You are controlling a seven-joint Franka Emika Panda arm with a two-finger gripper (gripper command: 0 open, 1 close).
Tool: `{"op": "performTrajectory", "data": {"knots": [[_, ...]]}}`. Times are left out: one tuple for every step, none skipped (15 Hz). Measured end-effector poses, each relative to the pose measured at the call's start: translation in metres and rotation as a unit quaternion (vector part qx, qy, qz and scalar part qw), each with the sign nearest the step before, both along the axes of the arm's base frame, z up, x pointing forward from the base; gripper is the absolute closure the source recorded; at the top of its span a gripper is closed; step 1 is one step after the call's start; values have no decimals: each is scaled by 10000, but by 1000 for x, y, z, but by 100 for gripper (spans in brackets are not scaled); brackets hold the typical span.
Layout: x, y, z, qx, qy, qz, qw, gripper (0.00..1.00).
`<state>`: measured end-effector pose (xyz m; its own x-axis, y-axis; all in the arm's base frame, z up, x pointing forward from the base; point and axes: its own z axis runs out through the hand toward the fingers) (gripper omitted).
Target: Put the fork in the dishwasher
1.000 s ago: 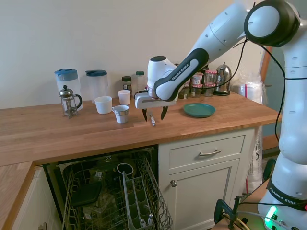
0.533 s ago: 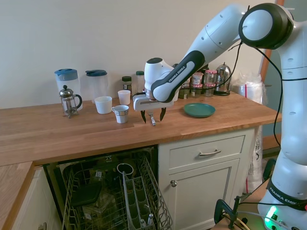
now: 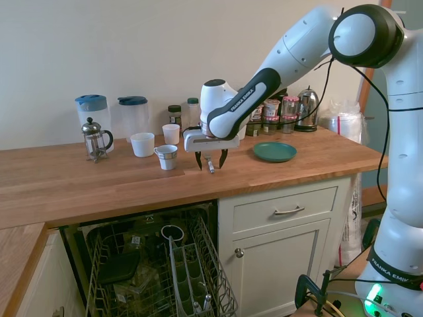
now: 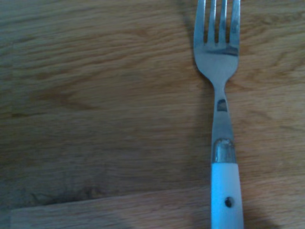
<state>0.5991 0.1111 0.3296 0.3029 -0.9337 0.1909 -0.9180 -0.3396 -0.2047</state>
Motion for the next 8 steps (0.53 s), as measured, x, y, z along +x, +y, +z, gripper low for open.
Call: {"op": "performTrajectory", "data": {"knots": [[0,0,0,36,15,-1,10000,100],[0,-2,0,61,30,2,10000,100],[0,-4,0,76,48,3,10000,100],[0,-7,0,103,72,-10,9999,100],[1,-11,0,142,97,-23,9998,100],[1,-14,0,175,121,-33,9998,100],[1,-17,0,202,142,-48,9997,100],[1,-19,0,223,153,-55,9996,100]]}}
